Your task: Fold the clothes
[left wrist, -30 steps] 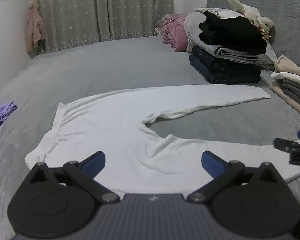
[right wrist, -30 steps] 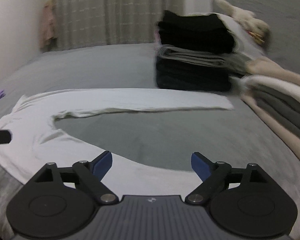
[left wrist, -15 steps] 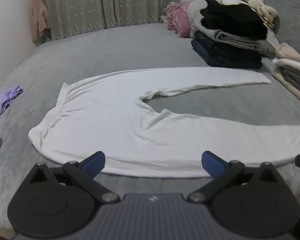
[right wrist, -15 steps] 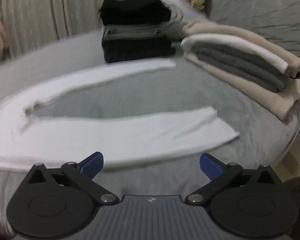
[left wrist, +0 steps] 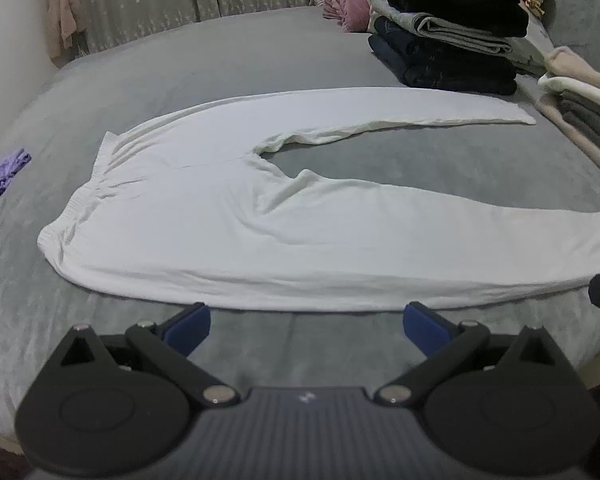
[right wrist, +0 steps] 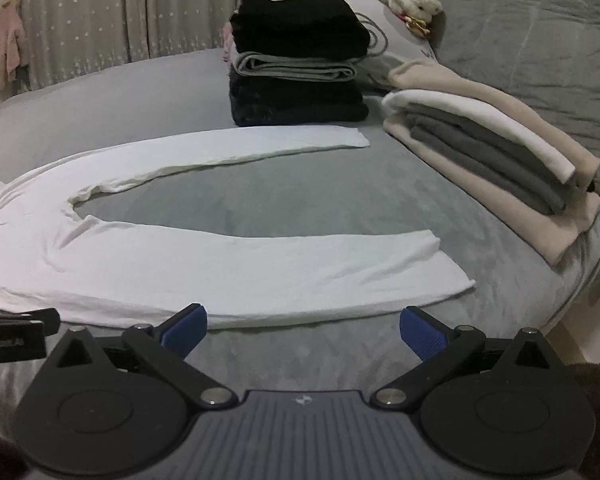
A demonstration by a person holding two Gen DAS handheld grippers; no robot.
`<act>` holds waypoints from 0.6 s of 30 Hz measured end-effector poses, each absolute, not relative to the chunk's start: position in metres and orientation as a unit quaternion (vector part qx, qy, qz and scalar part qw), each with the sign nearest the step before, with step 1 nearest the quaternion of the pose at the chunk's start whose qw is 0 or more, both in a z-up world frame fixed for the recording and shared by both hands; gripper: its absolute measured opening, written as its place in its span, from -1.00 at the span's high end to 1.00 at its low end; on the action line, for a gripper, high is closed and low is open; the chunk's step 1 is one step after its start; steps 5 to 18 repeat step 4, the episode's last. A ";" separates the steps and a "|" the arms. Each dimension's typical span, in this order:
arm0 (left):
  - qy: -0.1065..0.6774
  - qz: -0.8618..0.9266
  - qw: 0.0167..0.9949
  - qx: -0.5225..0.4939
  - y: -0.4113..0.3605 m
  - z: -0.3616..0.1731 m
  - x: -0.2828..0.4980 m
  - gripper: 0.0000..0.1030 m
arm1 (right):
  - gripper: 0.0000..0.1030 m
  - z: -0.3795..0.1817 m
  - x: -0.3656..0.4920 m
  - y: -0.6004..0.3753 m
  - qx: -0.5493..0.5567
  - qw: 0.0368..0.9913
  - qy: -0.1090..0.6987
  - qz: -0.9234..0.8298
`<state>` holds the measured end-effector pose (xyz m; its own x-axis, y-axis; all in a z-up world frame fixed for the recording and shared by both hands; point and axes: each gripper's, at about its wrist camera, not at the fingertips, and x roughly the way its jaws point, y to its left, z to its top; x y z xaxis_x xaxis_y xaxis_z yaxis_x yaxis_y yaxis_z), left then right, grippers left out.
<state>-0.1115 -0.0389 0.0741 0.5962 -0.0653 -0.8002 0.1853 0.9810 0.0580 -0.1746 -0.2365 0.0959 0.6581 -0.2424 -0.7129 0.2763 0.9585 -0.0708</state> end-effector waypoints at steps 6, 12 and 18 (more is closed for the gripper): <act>0.445 -0.069 0.891 0.066 -0.038 0.074 -0.111 -1.00 | -1.00 0.094 -0.173 -0.232 0.013 0.911 0.390 -0.132; 0.445 -0.069 0.891 0.066 -0.038 0.074 -0.111 -1.00 | -1.00 0.094 -0.173 -0.232 0.013 0.911 0.390 -0.132; 0.445 -0.069 0.891 0.066 -0.038 0.074 -0.111 -1.00 | -1.00 0.094 -0.173 -0.232 0.013 0.911 0.390 -0.132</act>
